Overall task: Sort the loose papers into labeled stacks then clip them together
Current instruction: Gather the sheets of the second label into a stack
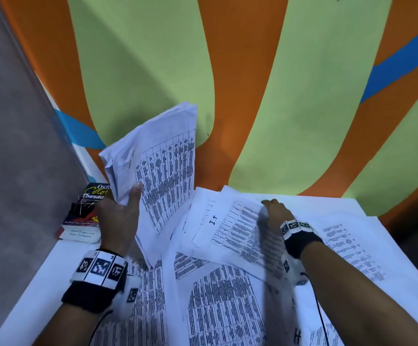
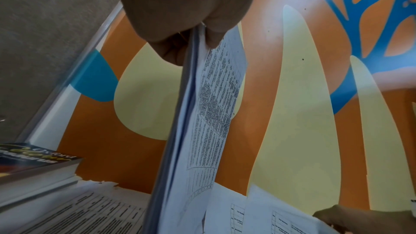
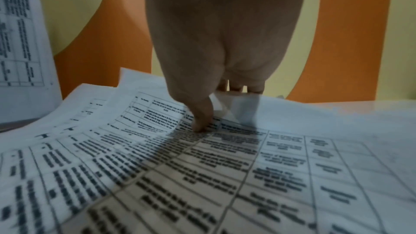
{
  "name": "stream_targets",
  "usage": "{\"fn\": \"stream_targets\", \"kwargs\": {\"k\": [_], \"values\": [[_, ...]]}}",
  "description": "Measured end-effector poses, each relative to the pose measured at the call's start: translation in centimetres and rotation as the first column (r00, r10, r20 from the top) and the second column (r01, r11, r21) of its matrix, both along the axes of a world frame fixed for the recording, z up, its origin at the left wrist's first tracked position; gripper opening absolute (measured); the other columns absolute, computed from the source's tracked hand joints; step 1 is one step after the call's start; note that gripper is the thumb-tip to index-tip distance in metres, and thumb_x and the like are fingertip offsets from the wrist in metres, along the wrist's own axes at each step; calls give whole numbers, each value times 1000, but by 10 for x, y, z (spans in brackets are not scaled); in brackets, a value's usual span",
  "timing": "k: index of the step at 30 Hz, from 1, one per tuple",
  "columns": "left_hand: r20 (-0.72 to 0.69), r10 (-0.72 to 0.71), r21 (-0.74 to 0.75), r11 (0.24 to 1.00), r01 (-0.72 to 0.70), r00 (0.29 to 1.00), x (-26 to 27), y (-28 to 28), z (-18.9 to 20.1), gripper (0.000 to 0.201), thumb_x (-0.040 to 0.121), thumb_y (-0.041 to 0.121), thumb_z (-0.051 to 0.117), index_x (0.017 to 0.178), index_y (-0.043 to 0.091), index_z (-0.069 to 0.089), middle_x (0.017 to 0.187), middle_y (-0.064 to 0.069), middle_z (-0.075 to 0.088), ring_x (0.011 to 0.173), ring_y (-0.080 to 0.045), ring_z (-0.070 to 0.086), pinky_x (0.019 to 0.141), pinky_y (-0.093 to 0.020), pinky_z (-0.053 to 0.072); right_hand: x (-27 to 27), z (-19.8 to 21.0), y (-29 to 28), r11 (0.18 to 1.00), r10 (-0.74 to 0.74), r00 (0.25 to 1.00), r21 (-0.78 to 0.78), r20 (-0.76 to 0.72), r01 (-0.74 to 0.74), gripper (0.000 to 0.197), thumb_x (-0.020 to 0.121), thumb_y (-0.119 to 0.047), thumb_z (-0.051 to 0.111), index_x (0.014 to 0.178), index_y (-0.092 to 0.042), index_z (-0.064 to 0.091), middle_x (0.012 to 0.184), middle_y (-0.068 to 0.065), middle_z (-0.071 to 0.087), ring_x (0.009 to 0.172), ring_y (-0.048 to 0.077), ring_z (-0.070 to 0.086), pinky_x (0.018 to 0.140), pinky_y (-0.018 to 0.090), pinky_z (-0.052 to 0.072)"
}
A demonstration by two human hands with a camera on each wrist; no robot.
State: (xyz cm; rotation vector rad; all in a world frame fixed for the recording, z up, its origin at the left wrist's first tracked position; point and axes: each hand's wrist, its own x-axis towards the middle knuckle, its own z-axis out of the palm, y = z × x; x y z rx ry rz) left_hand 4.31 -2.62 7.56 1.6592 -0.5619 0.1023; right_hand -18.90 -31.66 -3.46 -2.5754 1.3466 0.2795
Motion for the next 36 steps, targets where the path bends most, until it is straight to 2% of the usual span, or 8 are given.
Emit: {"fn": "stream_targets", "kwargs": {"k": [6,9,14,19,22,29,32,36], "values": [[-1,9,-15,1000,-9,1000,0,9,2,27,84,29,70,76,11,51,78,-5,51,71,-16,47,67,-33,40,-4,2,7,990,-35,996,-139,-87,23,29,91,-15,51,119,-15,55,125,8,58,116,28,56,97,43,40],[-21,28,-3,1000,-28,999,7,16,1,30,84,34,70,75,10,53,76,-6,53,70,-17,49,66,-34,42,-15,31,10,987,-69,995,-138,78,79,20,88,-16,54,105,-9,62,112,15,65,101,33,63,82,39,51],[-52,60,-9,998,-60,997,15,23,0,35,84,38,69,73,10,51,75,-6,50,67,-17,45,62,-33,39,-64,107,10,960,-160,890,-143,427,241,11,83,-6,57,82,-2,67,78,19,66,75,33,63,62,36,46],[-74,97,4,995,-97,993,16,20,-7,50,78,52,68,68,3,58,71,-7,52,66,-16,47,57,-36,43,-100,104,63,857,-511,614,412,601,310,15,82,-3,69,77,11,66,64,17,58,52,19,49,48,25,39],[-80,75,-7,997,-76,994,15,17,-12,40,79,47,68,72,12,50,75,-6,50,70,-17,48,65,-34,40,-98,78,116,745,-609,636,618,475,251,15,85,-3,66,71,2,63,56,13,55,46,18,48,43,24,39],[-22,63,21,998,-63,998,9,23,-9,31,84,33,70,74,10,52,77,-6,51,73,-17,49,66,-32,38,-92,75,114,869,-492,690,258,530,422,22,81,-9,67,60,-9,60,64,13,65,59,24,60,51,30,40],[-39,72,9,997,-72,997,5,25,-7,31,85,30,70,71,7,54,77,-6,52,71,-16,49,63,-31,38,-110,108,87,853,-491,500,278,713,442,24,80,-12,69,63,-2,56,63,14,56,60,19,50,55,29,35],[-67,85,-7,996,-86,994,10,25,-5,39,86,33,68,66,3,52,74,-7,50,70,-15,46,57,-29,34,-112,118,82,743,-664,213,600,716,297,15,84,-6,68,78,5,59,71,18,54,68,27,51,62,36,40]]}}
